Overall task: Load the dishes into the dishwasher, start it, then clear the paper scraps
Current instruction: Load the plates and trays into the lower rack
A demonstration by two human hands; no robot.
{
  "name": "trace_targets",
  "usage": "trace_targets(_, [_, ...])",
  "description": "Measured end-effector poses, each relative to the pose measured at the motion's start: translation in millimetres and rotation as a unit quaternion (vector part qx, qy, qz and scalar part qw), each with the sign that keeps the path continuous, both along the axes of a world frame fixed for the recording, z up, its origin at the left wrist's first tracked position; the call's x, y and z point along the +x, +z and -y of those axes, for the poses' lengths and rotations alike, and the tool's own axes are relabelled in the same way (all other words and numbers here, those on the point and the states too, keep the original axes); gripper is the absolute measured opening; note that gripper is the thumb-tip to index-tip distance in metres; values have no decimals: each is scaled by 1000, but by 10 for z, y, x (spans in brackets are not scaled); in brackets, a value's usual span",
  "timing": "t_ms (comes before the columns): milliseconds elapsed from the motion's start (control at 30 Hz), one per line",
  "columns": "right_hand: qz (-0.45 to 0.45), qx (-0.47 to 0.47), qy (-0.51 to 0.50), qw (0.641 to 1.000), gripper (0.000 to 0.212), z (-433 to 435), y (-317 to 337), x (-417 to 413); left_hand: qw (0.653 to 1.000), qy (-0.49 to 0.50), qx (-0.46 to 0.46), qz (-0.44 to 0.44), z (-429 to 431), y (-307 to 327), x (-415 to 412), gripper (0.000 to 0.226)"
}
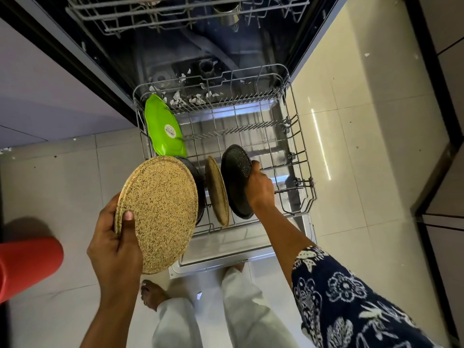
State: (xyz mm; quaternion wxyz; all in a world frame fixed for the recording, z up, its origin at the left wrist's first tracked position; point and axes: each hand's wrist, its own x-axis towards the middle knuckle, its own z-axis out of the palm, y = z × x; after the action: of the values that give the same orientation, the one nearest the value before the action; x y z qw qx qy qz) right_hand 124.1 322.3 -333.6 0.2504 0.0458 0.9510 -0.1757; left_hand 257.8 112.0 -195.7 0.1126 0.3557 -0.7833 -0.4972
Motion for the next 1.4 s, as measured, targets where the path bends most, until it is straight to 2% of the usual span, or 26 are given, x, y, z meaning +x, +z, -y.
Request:
trace_targets(333, [24,-80,-34,996,31,-94,-322,-23,1000,-8,9,-4,-15,-67,-38,32])
trace_targets(433, [0,-141,-130,981,39,-186,-184,-48,1000,-16,11,-19,-47,-19,-40,31])
trace_targets(500, [-82,-198,-184,959,42,-255,-5,-7,999,-18,19,-32,-70,42,-29,30])
trace_targets(567, [-107,-277,-196,935,42,-305,199,91,998,-13,36,-52,-91,96,-29,30])
trace_targets(633, [-23,-403,-205,892,43,-320,400,224,995,-1,69,-78,-127,116,-53,29])
trace_targets(700, [114,-522,-247,808,46,-318,548,341,988,9,117,-100,-205,94,-103,27])
trace_targets(733, [166,-556,-265,770,46,-330,590,382,984,8,141,-104,-263,75,-135,26])
trace_targets(800, [201,-585,-297,727,39,-372,647,439,976,-1,188,-106,-380,25,-208,26])
trace_targets(933, [151,-580,-382,703,27,-591,766,500,962,-37,257,-86,-560,-89,-344,28])
trace_targets(1000, [108,-591,-407,689,28,-771,829,519,959,-101,262,-46,-622,-196,-373,35])
trace_targets(1067, [28,-596,-431,677,23,-999,887,546,954,-185,234,16,-686,-322,-376,50])
trace_targets(1100, [-16,-591,-437,678,16,-1108,918,567,954,-216,205,42,-718,-378,-369,59])
trace_targets(1167, [-102,-544,-440,707,5,-1294,964,634,953,-262,124,84,-797,-513,-332,59])
trace_targets(1233, [-161,-470,-453,741,10,-1476,937,693,955,-274,43,105,-897,-630,-313,53])
trace_targets(1300, [-193,-400,-460,768,11,-1573,864,689,952,-278,-21,129,-1011,-733,-358,56])
trace_targets(1367, [-191,-319,-434,821,3,-1574,790,620,942,-282,-62,171,-1066,-936,-426,62])
trace_targets(1400, [-184,-274,-414,848,7,-1557,751,572,938,-281,-77,190,-1090,-1038,-469,65])
